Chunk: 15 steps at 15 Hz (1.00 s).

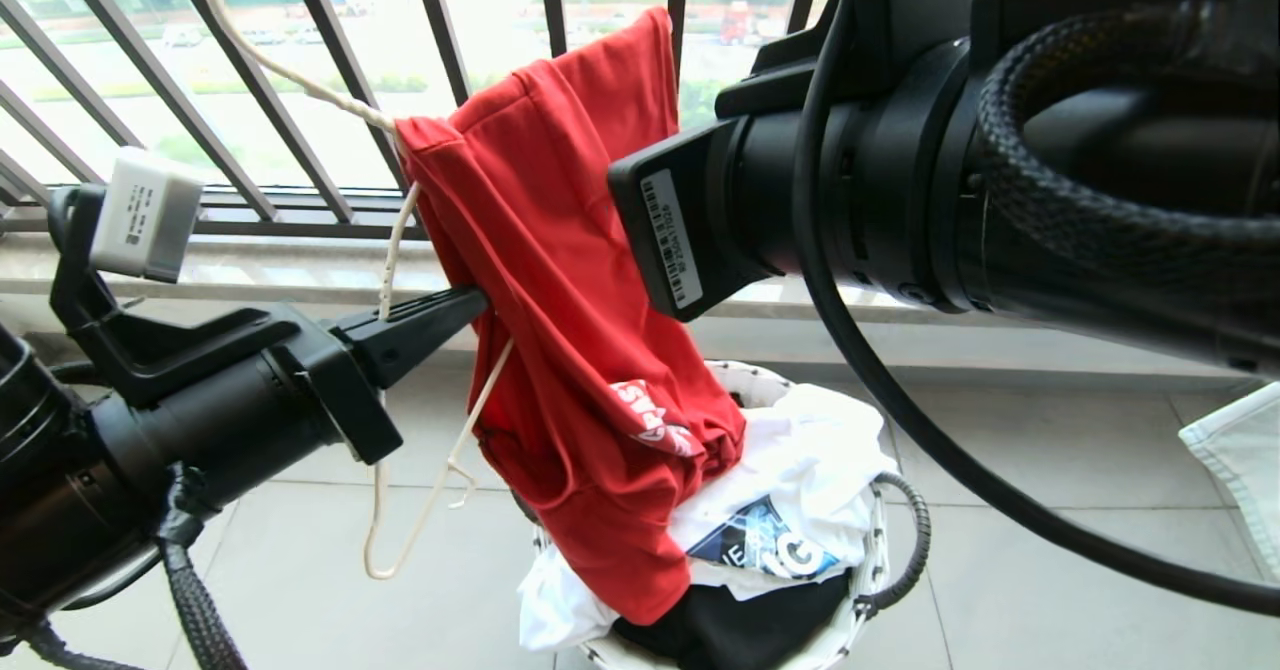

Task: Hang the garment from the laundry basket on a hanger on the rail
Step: Hang the clothes on the clothes rack

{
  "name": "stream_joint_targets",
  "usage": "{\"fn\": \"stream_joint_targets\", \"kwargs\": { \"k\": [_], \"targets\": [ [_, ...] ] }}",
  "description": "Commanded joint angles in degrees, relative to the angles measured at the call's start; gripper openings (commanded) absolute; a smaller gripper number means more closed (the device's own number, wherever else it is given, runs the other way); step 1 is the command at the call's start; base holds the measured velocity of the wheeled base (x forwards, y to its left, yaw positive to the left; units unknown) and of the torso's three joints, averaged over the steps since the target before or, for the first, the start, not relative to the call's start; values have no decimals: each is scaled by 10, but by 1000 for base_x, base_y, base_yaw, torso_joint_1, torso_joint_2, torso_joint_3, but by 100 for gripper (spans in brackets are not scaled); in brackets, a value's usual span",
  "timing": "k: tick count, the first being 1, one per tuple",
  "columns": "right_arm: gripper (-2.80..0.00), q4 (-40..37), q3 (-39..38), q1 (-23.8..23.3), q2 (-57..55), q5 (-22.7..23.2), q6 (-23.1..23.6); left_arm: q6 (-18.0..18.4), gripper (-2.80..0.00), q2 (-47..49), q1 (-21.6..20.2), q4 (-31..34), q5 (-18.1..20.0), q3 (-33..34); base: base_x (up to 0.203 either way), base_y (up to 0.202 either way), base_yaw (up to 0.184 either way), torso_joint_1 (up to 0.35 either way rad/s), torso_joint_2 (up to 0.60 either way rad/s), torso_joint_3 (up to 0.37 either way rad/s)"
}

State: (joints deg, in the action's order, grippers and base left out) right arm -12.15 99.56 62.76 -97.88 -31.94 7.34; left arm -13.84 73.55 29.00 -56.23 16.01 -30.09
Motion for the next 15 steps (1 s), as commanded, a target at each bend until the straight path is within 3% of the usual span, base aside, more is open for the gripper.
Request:
{"fn": "stream_joint_targets", "kwargs": {
  "k": [1,6,9,11,15],
  "targets": [
    [-280,-18,0,-5,10,-1,9,-5,-280,-18,-15,-5,51,22,0,0,0,0,0,0],
    [-280,-73,2,-7,33,18,21,-5,-280,-37,-13,-4,123,41,0,0,0,0,0,0],
    [-280,-101,1,-23,55,35,57,-5,-280,-31,-11,-3,186,51,0,0,0,0,0,0],
    [-280,-132,3,-40,65,66,78,-4,-280,-24,-11,-5,212,53,0,0,0,0,0,0],
    [-280,-140,4,-53,75,79,128,0,-280,-14,-11,-6,254,58,0,0,0,0,0,0]
  ]
}}
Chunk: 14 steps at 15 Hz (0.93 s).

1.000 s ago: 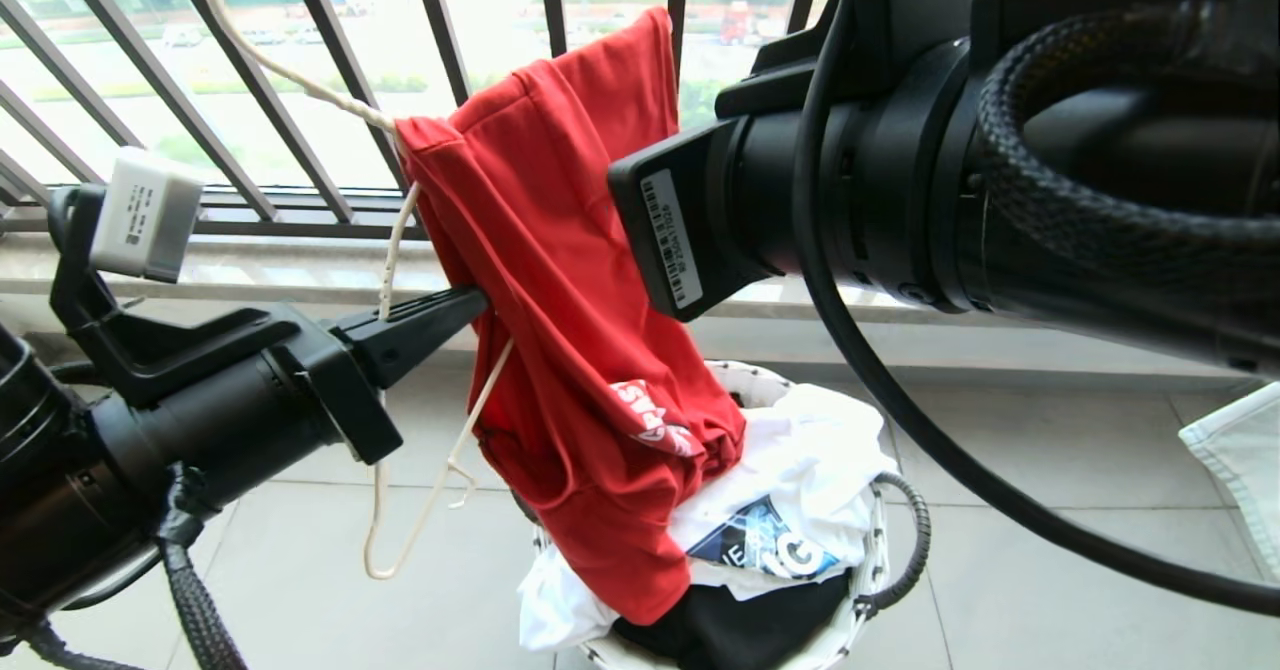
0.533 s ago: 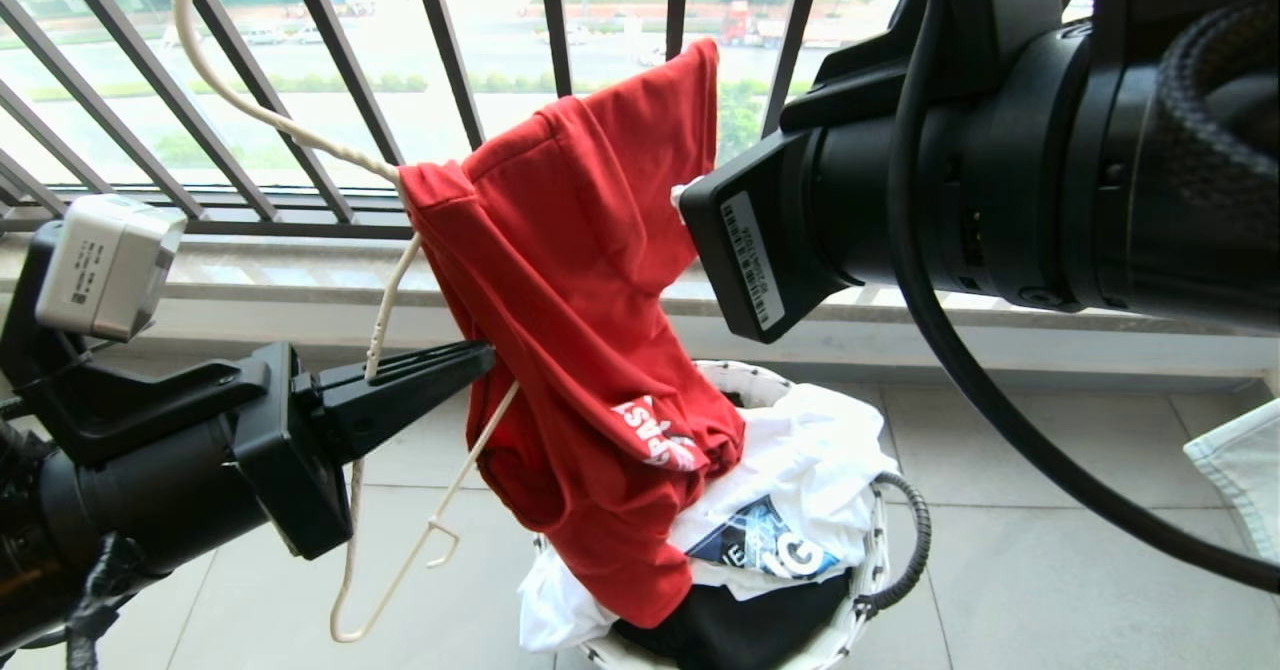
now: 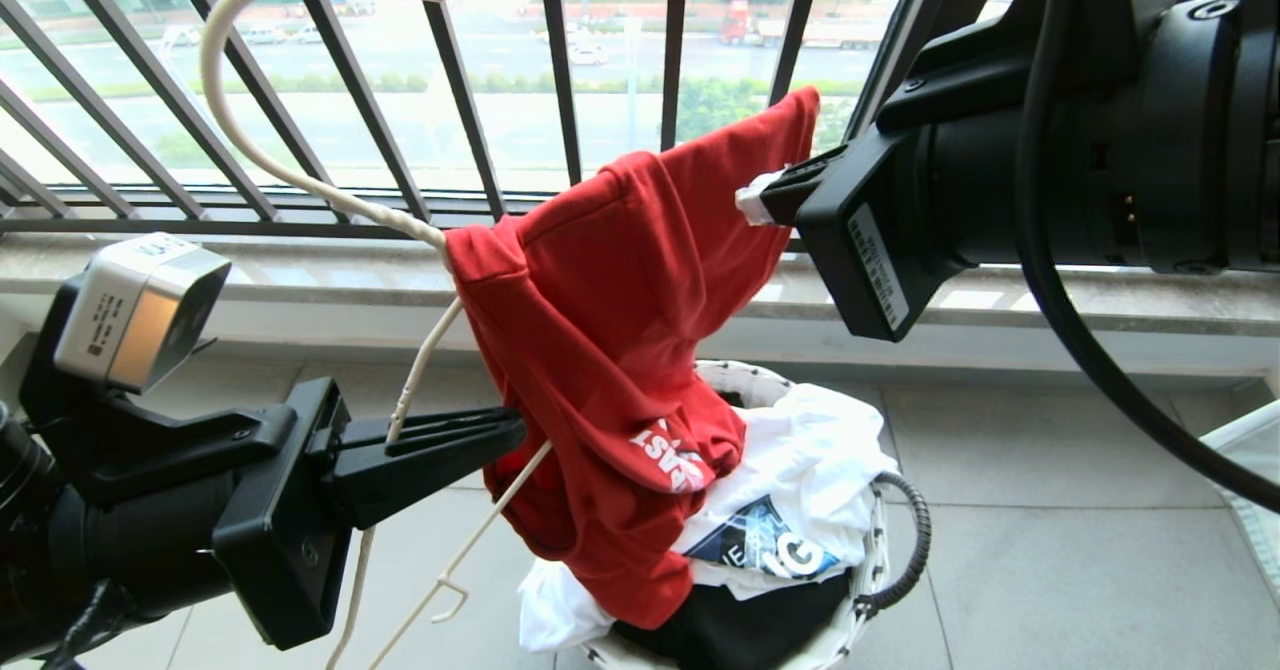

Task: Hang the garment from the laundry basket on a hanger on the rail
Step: Hang the clothes on the clothes rack

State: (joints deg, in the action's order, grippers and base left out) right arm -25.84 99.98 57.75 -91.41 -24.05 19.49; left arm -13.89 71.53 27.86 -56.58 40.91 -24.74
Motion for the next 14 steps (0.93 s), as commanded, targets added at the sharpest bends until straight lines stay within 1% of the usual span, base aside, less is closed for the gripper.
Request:
{"fn": "stream_joint_targets", "kwargs": {
  "k": [1,3,4,5,7,8,9,10,12,14],
  "targets": [
    [-280,-5,0,-3,17,2,15,1,-280,10,-1,-3,9,10,0,0,0,0,0,0],
    [-280,-29,0,2,36,3,26,2,-280,12,0,-5,14,9,0,0,0,0,0,0],
    [-280,-45,0,8,46,3,32,2,-280,11,-1,-5,28,10,0,0,0,0,0,0],
    [-280,-60,0,10,53,3,35,1,-280,12,-1,-4,35,10,0,0,0,0,0,0],
    [-280,-84,-1,29,67,4,47,1,-280,10,1,-2,39,11,0,0,0,0,0,0],
    [-280,-95,-1,31,70,6,58,0,-280,7,3,0,43,11,0,0,0,0,0,0],
    [-26,-100,-2,31,70,16,71,-1,-280,1,4,1,53,12,0,0,0,0,0,0],
    [0,-104,-4,31,70,32,84,-2,-280,-8,4,2,71,13,0,0,0,0,0,0],
    [0,-110,0,30,67,52,104,-3,-280,-15,4,2,96,17,0,0,0,0,0,0],
    [0,-112,5,30,51,70,113,-4,-280,-20,4,7,111,17,0,0,0,0,0,0]
  ]
}}
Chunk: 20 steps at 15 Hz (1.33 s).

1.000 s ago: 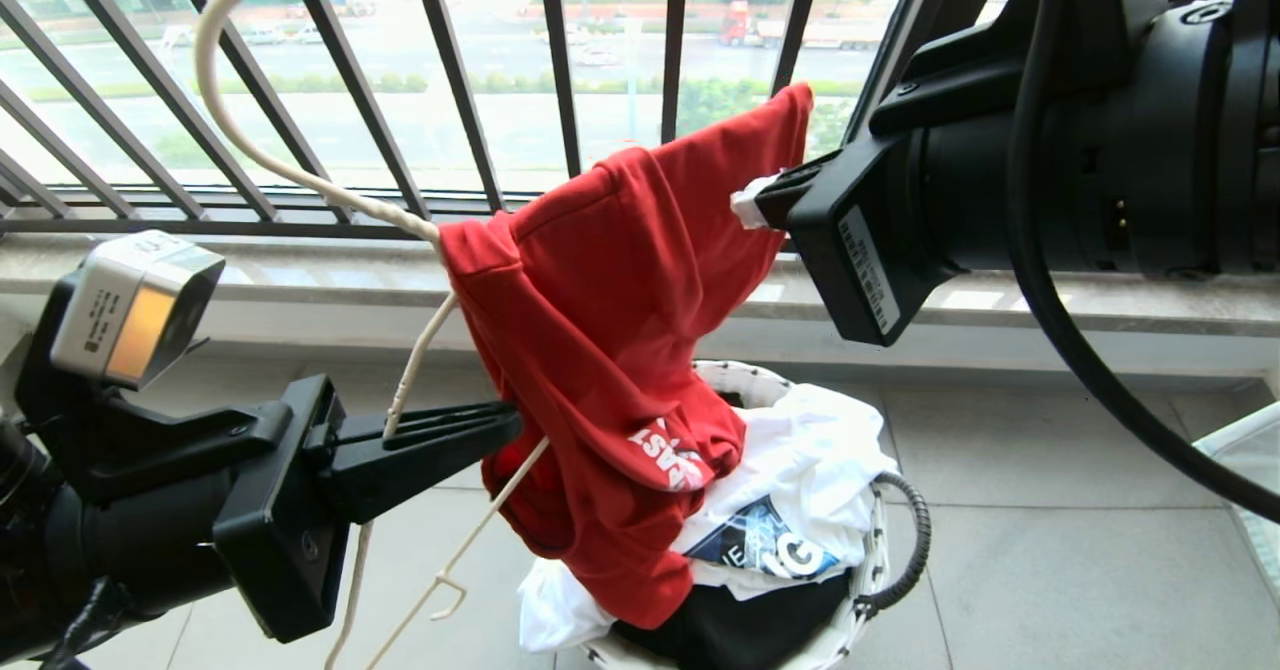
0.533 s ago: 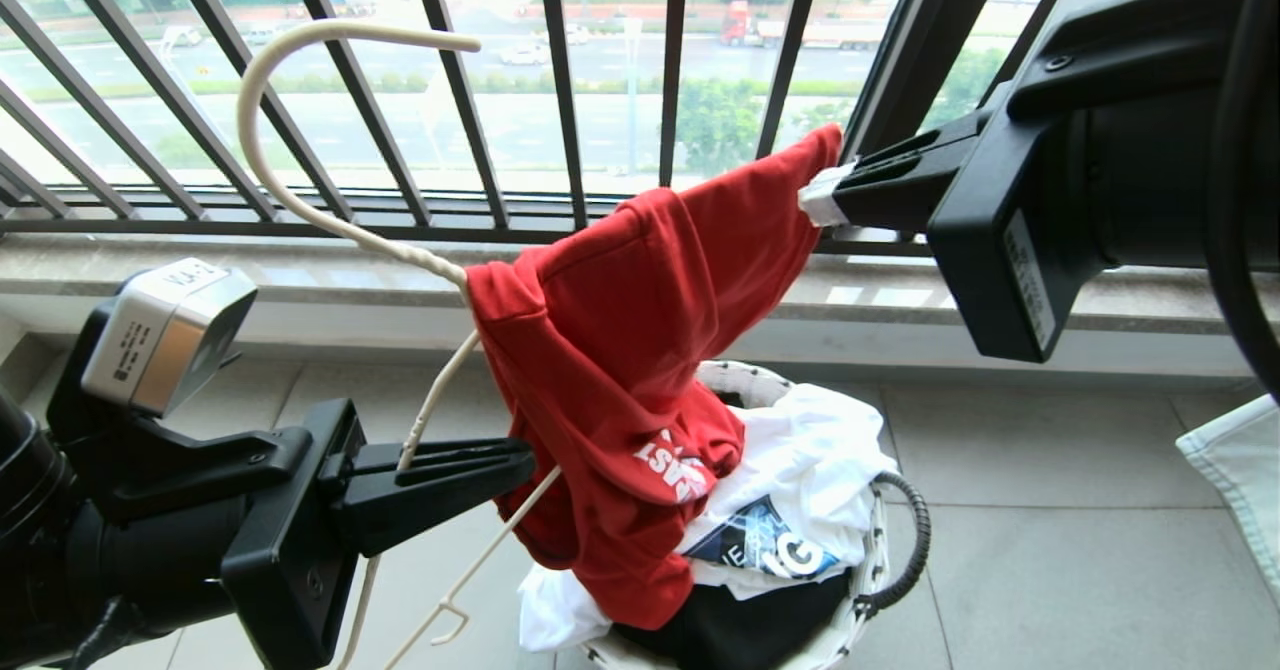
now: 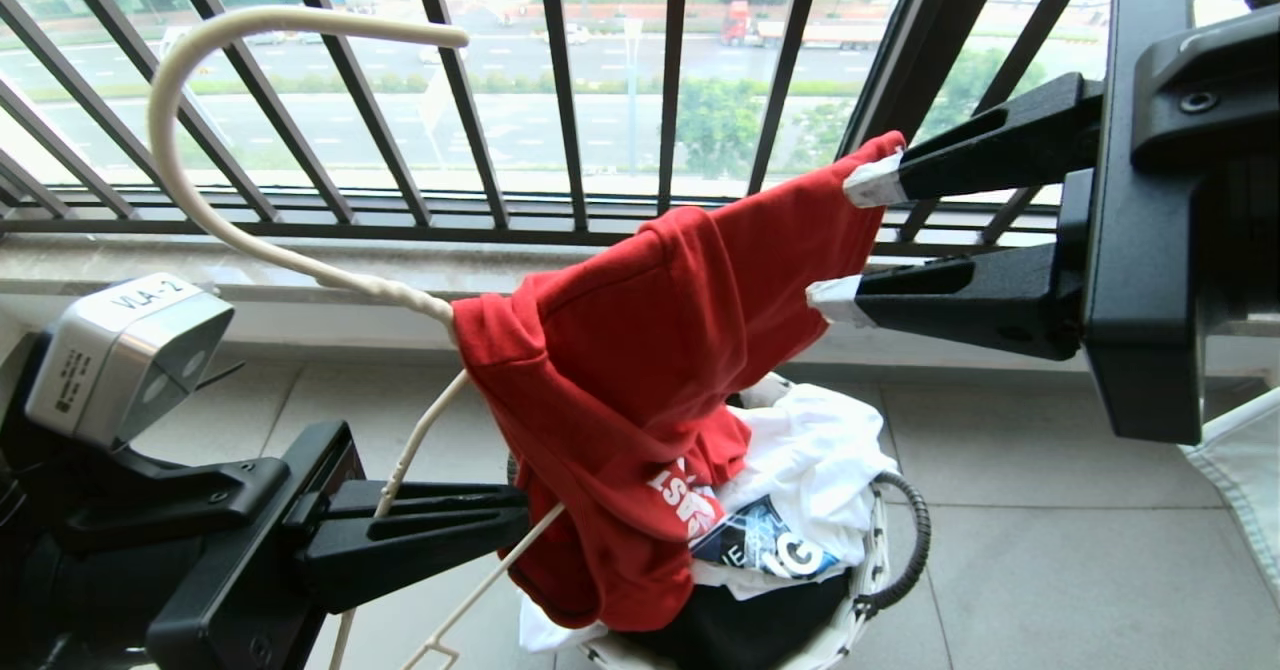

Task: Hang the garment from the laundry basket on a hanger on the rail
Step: Hang the clothes on the clothes rack

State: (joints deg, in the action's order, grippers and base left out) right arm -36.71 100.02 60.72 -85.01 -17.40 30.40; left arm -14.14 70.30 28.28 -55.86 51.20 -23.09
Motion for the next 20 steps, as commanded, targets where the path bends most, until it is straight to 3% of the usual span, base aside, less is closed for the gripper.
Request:
{"fn": "stream_joint_targets", "kwargs": {
  "k": [1,5,12,15,20],
  "targets": [
    [0,-3,15,0,-23,5,13,-1,-280,-14,0,18,18,-1,0,0,0,0,0,0],
    [0,-4,27,-1,-36,20,32,-1,-280,-37,0,90,37,-21,0,0,0,0,0,0],
    [0,-25,41,0,-59,110,41,0,-280,-46,0,93,38,-22,0,0,0,0,0,0],
    [0,-28,82,0,-80,124,58,0,-280,-45,0,93,62,-21,0,0,0,0,0,0],
    [0,-58,76,0,-79,161,62,0,-280,-48,-2,92,60,-22,0,0,0,0,0,0]
  ]
}}
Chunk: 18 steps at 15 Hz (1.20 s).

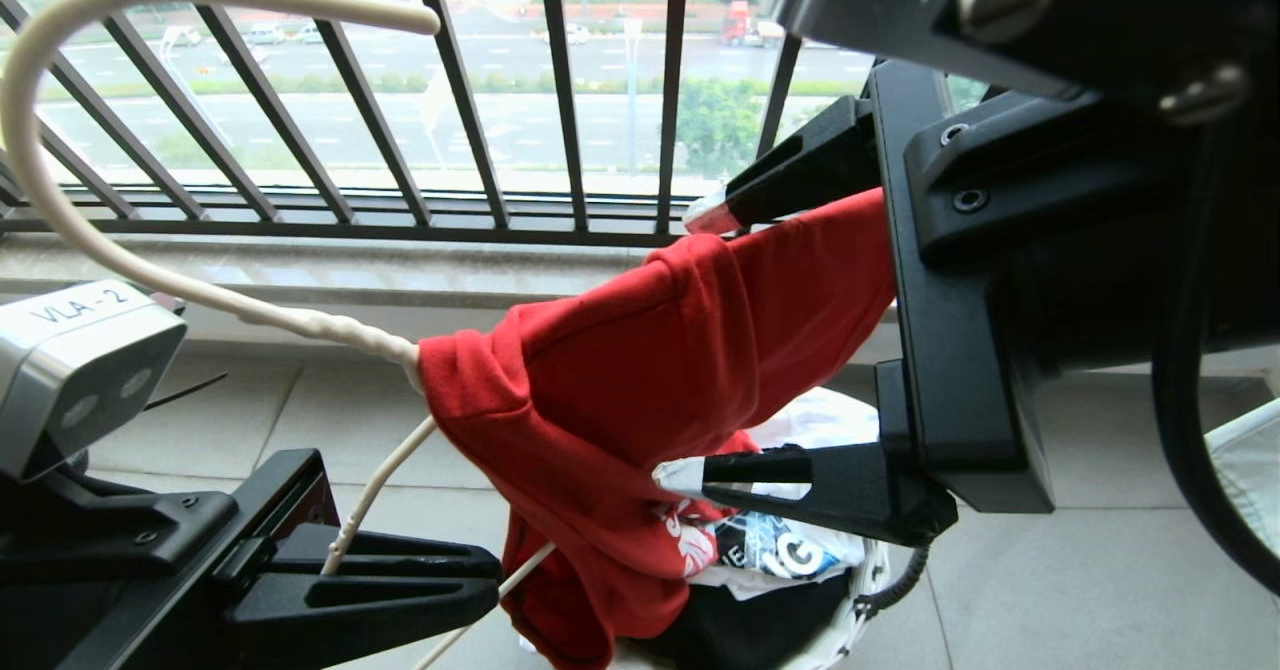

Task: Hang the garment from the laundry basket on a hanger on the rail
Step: Hang the clothes on the clothes rack

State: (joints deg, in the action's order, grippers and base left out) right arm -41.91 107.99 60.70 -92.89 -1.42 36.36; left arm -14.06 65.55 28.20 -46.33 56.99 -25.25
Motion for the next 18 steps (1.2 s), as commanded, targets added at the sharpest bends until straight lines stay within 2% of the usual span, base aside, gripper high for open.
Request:
{"fn": "stream_joint_targets", "kwargs": {
  "k": [1,5,8,18],
  "targets": [
    [0,-23,-3,1,4,2,1,-1,-280,0,-2,-4,1,-2,0,0,0,0,0,0],
    [0,-52,-2,13,17,9,0,-1,-280,3,-2,-6,-6,-4,0,0,0,0,0,0],
    [0,-52,-2,21,16,10,0,-1,-280,10,-2,-7,-30,-9,0,0,0,0,0,0],
    [0,-41,40,1,-44,60,6,-2,-280,-14,-2,-6,-26,-10,0,0,0,0,0,0]
  ]
}}
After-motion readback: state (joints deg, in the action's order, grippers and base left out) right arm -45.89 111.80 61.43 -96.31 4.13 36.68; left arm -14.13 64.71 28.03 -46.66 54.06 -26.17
